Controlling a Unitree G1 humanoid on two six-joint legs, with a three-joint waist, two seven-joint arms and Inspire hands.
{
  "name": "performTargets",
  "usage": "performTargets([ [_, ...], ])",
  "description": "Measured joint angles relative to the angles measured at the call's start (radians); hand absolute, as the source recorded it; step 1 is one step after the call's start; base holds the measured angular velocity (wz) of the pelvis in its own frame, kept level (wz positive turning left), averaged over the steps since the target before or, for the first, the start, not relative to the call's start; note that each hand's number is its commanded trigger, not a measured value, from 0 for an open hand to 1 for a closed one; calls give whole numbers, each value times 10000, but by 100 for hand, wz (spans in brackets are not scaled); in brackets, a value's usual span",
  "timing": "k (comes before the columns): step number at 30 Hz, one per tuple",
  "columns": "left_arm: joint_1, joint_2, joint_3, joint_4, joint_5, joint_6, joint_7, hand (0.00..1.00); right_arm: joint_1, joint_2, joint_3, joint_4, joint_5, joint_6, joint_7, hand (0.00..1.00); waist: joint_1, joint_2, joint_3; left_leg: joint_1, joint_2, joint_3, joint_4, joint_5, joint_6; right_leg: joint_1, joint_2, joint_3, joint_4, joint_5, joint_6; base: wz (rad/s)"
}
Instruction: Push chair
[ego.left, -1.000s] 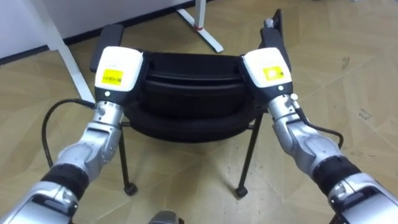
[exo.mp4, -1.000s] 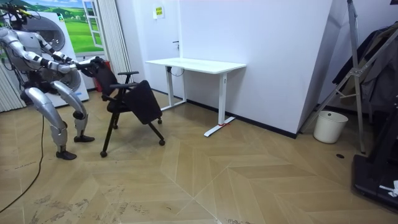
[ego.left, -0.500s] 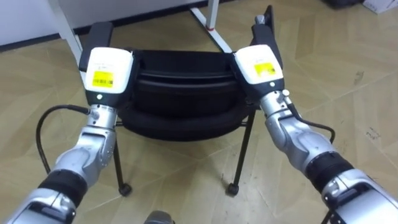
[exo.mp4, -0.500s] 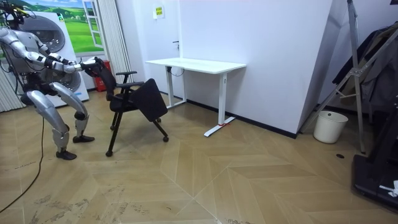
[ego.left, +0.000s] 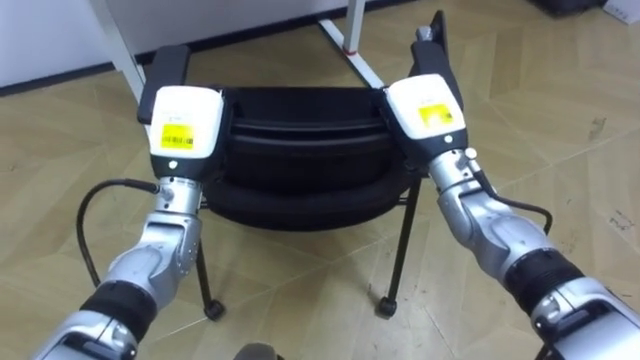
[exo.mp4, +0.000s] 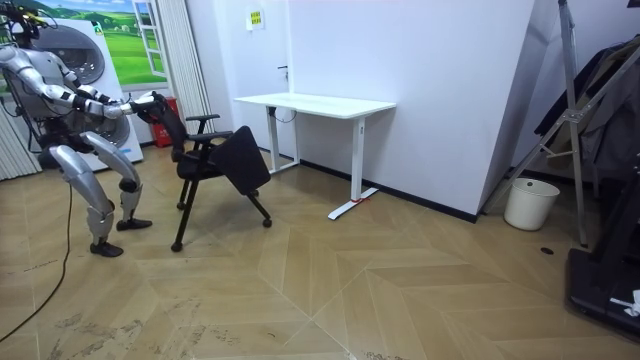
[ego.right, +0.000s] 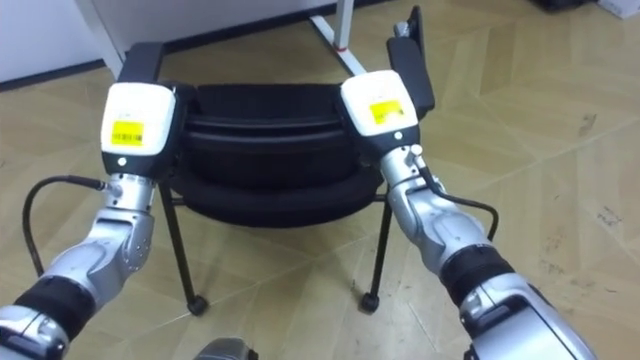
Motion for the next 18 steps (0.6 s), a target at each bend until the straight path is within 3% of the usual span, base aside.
performTargets([
  [5,-5,-15,-3,-20,-55,-88,-151,100,-30,-76,5,29,-4,-84,-103,100,5,-25,4,69,-202,164,-308,-90,165,-181,-195,249,34,91,151,-7],
  [7,95,3,-1,-102,-6,-96,-200,100,91,-85,4,-40,-4,-75,-97,100,184,-136,-81,176,-199,469,-469,-143,271,-311,-224,535,22,179,222,-25],
  [10,303,-24,-13,-248,-2,-149,-251,100,284,-164,2,-83,31,-177,-119,100,192,-112,-102,432,-346,586,-499,-293,524,-117,-402,615,76,277,360,-8],
  [12,336,-25,-18,-248,0,-164,-298,100,334,-120,3,-57,42,-162,-103,100,203,-99,-112,522,-322,599,-386,-428,633,-149,-393,876,349,404,475,0],
  [15,324,25,-18,-229,1,-313,-441,100,370,-108,8,6,116,-155,-79,100,322,50,-126,592,-75,752,-127,-672,714,-480,-320,1250,994,993,664,-16],
  [18,149,116,-17,-5,6,-551,-479,100,366,30,4,86,138,-58,-133,100,415,256,-27,618,169,655,284,-945,750,-588,-189,1253,1481,1394,686,-11],
])
